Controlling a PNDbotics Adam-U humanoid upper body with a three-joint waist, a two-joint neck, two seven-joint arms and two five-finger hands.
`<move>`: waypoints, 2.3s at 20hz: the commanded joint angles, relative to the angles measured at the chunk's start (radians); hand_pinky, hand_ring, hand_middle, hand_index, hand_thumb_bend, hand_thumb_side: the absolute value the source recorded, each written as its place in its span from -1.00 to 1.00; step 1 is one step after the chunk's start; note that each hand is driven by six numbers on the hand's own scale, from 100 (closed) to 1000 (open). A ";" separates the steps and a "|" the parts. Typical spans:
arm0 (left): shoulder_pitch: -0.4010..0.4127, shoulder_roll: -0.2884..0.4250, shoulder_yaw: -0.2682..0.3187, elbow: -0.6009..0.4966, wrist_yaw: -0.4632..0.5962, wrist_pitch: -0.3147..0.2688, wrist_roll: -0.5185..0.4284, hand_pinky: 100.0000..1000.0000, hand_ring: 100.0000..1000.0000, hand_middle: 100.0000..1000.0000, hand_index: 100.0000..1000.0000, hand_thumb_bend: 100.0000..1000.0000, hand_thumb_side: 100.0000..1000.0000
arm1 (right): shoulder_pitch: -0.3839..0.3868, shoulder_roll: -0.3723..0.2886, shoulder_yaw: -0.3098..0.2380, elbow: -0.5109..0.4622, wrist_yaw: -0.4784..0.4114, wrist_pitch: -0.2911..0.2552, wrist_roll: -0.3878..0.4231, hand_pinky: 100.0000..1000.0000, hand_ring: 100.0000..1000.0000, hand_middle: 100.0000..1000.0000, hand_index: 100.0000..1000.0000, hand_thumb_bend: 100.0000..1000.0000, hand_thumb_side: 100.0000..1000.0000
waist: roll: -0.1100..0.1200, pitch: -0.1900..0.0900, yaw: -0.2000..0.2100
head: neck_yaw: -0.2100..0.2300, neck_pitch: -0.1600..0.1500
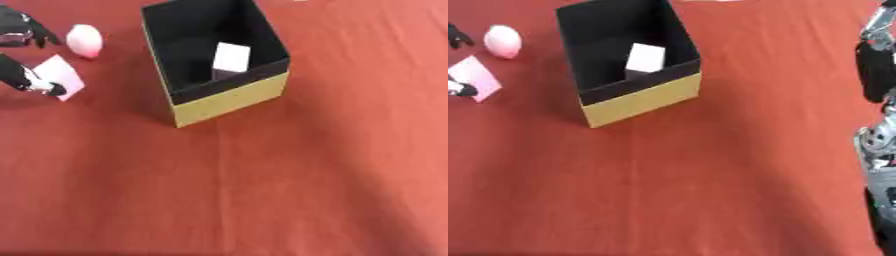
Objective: Pick up objects on the table and place them in the box.
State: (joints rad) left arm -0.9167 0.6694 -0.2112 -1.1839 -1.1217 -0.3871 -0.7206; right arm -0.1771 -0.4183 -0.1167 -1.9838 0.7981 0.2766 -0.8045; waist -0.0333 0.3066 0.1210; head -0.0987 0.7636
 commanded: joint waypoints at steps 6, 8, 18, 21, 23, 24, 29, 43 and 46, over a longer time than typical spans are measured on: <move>-0.012 0.000 0.020 0.038 0.025 -0.075 -0.057 0.04 0.20 0.20 0.70 -0.32 0.52 | -0.012 -0.010 -0.006 -0.016 -0.008 0.008 -0.012 0.58 0.43 0.46 0.73 -1.00 0.31 | -0.004 -0.012 -0.005 | 0.005 -0.010; -0.012 -0.003 0.019 0.039 0.040 -0.077 -0.057 -0.04 0.13 0.12 0.64 -0.37 0.43 | -0.012 -0.009 -0.005 -0.016 -0.008 0.008 -0.013 0.58 0.43 0.46 0.73 -1.00 0.31 | -0.004 -0.012 -0.006 | 0.004 -0.009; -0.012 0.007 0.020 0.013 0.075 -0.073 -0.066 -0.24 -0.04 -0.01 0.51 -0.34 0.02 | -0.012 -0.010 -0.005 -0.016 -0.010 0.010 -0.011 0.58 0.43 0.46 0.73 -1.00 0.31 | -0.003 -0.015 -0.011 | 0.004 -0.007; -0.020 0.010 0.025 -0.008 0.109 -0.079 -0.064 -0.30 -0.07 -0.04 0.50 -0.58 -0.26 | -0.010 -0.012 -0.006 -0.016 -0.008 0.010 -0.010 0.58 0.43 0.46 0.73 -1.00 0.30 | -0.003 -0.018 -0.011 | 0.004 -0.005; -0.033 0.016 0.028 -0.036 0.166 -0.083 -0.070 -0.33 -0.08 -0.05 0.49 -0.58 -0.41 | -0.008 -0.014 -0.007 -0.016 -0.007 0.010 -0.009 0.58 0.43 0.46 0.73 -1.00 0.30 | -0.002 -0.020 -0.010 | 0.003 -0.001; -0.039 0.019 0.028 -0.050 0.187 -0.081 -0.076 -0.35 -0.10 -0.06 0.48 -0.59 -0.54 | -0.008 -0.015 -0.007 -0.016 -0.006 0.010 -0.008 0.58 0.43 0.46 0.73 -1.00 0.30 | -0.002 -0.022 -0.010 | 0.003 0.000; -0.075 0.020 0.013 -0.124 0.267 -0.077 -0.106 -0.39 -0.12 -0.08 0.47 -0.57 -0.60 | -0.007 -0.018 -0.007 -0.016 -0.004 0.009 -0.003 0.58 0.44 0.46 0.73 -1.00 0.30 | 0.001 -0.027 -0.010 | 0.001 0.002; -0.260 -0.178 -0.017 -0.199 0.379 -0.048 -0.154 -0.55 -0.21 -0.15 0.43 -0.89 -0.76 | -0.010 -0.020 -0.001 -0.016 -0.007 0.005 0.000 0.58 0.43 0.45 0.73 -1.00 0.31 | 0.008 -0.027 -0.026 | 0.018 0.006; -0.296 -0.248 -0.019 -0.165 0.359 -0.031 -0.144 -0.58 -0.22 -0.16 0.41 -1.00 -0.77 | -0.015 -0.021 0.002 -0.016 -0.009 0.001 0.003 0.58 0.43 0.45 0.73 -1.00 0.30 | 0.009 -0.024 -0.036 | 0.028 0.004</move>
State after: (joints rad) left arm -1.1864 0.4352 -0.2338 -1.3500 -0.7587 -0.3334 -0.7743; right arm -0.1836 -0.4157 -0.1111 -1.9838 0.7920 0.2743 -0.7995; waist -0.0261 0.3014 0.0842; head -0.0769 0.7644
